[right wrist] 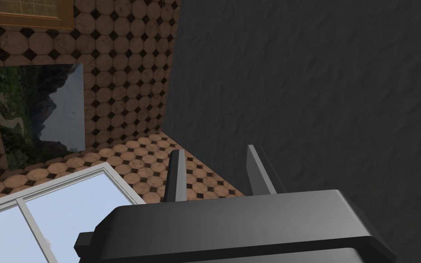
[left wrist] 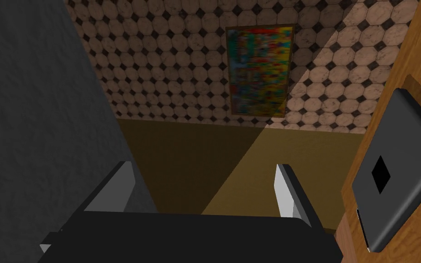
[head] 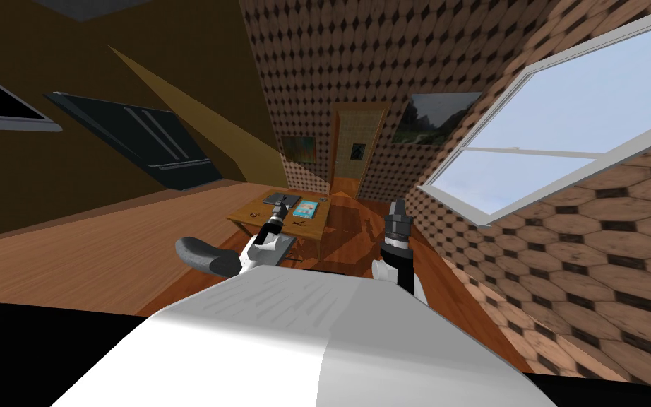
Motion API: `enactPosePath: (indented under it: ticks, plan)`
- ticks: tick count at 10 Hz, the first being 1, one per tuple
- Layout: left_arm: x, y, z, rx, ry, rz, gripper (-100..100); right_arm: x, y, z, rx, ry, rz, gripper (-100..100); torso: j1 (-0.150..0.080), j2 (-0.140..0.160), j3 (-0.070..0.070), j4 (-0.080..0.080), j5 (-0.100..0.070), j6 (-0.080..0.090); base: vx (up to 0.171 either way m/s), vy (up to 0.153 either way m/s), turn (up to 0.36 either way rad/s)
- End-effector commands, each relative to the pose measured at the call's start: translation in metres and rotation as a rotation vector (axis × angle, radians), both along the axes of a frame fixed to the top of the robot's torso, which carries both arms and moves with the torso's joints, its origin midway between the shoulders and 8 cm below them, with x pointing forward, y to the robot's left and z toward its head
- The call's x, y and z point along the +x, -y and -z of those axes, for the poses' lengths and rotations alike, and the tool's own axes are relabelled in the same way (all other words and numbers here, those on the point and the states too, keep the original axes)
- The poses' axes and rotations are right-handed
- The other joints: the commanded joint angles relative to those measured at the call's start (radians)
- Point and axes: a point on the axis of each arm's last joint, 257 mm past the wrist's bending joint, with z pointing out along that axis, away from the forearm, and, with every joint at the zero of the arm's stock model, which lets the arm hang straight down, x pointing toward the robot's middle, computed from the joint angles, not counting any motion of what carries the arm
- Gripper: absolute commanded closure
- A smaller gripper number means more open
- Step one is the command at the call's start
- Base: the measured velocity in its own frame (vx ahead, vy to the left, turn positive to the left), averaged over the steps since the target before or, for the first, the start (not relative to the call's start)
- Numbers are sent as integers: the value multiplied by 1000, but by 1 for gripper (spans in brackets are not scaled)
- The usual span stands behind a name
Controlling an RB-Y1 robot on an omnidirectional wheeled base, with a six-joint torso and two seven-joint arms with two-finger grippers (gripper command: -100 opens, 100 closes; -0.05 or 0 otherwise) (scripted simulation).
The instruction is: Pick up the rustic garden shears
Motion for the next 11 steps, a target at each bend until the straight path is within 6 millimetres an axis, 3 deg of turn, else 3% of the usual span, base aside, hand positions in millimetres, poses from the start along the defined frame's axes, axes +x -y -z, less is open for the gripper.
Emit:
enactPosePath:
  ticks: [1, 6, 7, 11]
  plan:
    - [5, -6, 23, 6, -55, -9, -100, 0, 0, 0, 0, 0, 0, 0, 0, 0, 0, 0, 0, 0, -2, -55, -5]
    - [33, -20, 71, 47, -202, -28, -100, 0, 0, 0, 0, 0, 0, 0, 1, 0, 0, 0, 0, 0, -1, -53, -9]
    - [32, -24, 89, 44, -237, -34, -100, 0, 0, 0, 0, 0, 0, 0, 1, 0, 0, 0, 0, 0, 9, -53, -10]
    - [45, -36, 130, 70, -355, -47, -100, 0, 0, 0, 0, 0, 0, 0, 1, -1, 0, 0, 0, 0, 6, -49, -14]
